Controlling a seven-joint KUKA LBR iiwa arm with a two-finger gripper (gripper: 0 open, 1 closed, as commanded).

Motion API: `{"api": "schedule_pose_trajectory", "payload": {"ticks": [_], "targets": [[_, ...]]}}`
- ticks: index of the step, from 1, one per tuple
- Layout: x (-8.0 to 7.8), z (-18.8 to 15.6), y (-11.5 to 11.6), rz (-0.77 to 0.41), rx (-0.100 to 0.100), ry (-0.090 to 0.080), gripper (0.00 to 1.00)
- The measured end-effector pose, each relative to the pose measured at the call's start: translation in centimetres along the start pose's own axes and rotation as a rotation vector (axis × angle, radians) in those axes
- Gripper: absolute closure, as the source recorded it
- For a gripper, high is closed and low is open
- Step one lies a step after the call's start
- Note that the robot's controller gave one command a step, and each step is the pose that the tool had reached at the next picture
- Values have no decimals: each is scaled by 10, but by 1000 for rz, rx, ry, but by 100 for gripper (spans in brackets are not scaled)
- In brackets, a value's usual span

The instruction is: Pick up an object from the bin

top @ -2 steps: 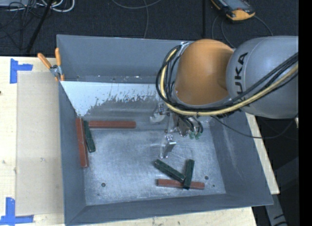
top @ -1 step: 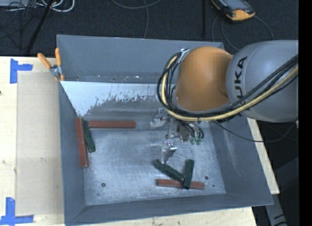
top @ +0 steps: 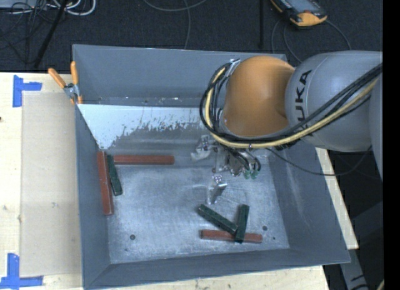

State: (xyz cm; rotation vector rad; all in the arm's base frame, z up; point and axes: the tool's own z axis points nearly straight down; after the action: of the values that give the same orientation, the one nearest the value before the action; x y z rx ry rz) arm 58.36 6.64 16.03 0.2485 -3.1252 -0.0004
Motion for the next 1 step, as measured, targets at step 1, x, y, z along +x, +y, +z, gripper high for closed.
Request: {"api": "schedule_pose_trajectory", "payload": {"ticks": [1], "targets": [[70,85,-54,-109,3,-24,100]]}}
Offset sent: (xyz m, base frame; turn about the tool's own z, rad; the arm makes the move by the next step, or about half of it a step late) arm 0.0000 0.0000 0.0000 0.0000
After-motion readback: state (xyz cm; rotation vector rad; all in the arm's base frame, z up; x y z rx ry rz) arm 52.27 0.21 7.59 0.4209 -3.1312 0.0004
